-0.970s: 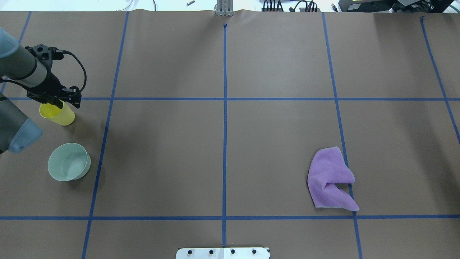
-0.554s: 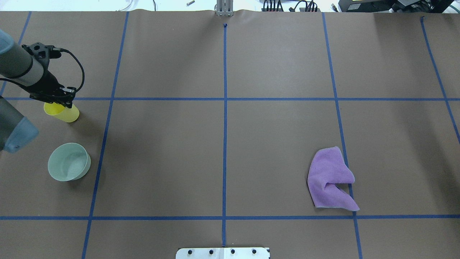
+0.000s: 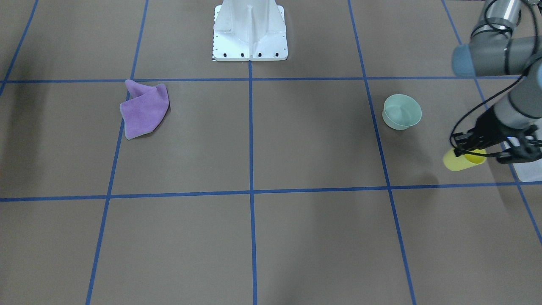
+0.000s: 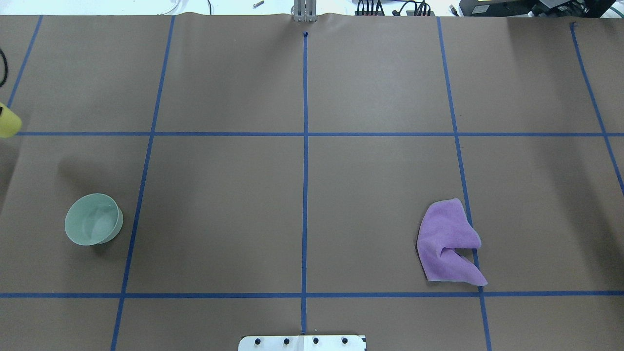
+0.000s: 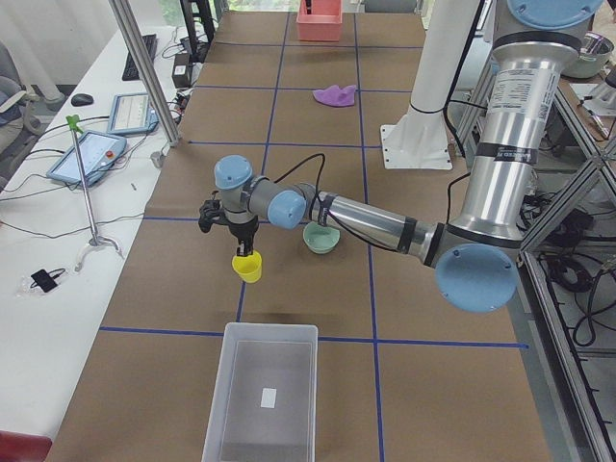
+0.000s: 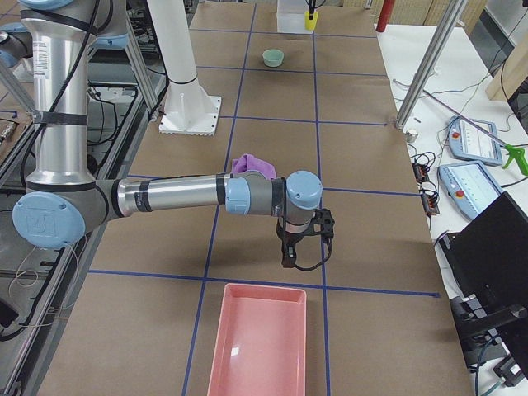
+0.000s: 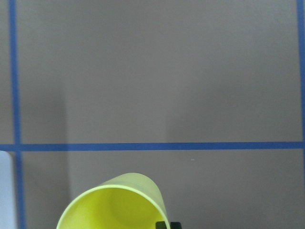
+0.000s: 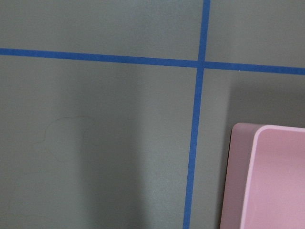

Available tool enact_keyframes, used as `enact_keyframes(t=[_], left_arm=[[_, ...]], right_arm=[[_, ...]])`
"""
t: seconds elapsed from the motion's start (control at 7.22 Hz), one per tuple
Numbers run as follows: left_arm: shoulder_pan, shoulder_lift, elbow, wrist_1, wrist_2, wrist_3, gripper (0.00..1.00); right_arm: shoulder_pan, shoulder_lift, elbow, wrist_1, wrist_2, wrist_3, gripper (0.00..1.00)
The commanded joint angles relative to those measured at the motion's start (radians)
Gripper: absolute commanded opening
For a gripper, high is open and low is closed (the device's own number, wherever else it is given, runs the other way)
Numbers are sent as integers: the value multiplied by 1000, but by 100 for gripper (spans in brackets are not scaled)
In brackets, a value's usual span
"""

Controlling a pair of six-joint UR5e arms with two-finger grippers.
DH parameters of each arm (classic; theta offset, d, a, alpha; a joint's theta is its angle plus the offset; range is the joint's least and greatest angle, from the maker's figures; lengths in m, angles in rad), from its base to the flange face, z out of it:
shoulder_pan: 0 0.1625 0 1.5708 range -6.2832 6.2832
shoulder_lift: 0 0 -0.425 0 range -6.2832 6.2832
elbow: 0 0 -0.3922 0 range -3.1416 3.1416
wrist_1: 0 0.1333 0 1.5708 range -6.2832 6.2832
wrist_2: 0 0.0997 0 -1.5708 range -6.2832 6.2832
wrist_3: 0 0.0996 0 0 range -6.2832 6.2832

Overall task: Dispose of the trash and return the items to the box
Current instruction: 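Lift the yellow cup with the left gripper and drop it into the clear bin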

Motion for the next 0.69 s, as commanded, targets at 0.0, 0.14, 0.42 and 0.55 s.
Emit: enact_keyframes(t=[0.0, 0.14, 0.42, 0.55], left_arm=[[-190, 6, 125, 47, 19, 357, 0], [-206, 12, 147, 44, 48, 409, 0], [-193, 49, 159, 13, 54, 289, 0], [-182, 49, 229, -40, 51, 282, 0]], right_arm=[[0, 2, -1, 0, -1, 0, 100], [0, 2, 0, 0, -1, 0, 100], [-2, 2, -1, 0, 4, 0, 100], [-2, 2, -1, 0, 4, 0, 100]])
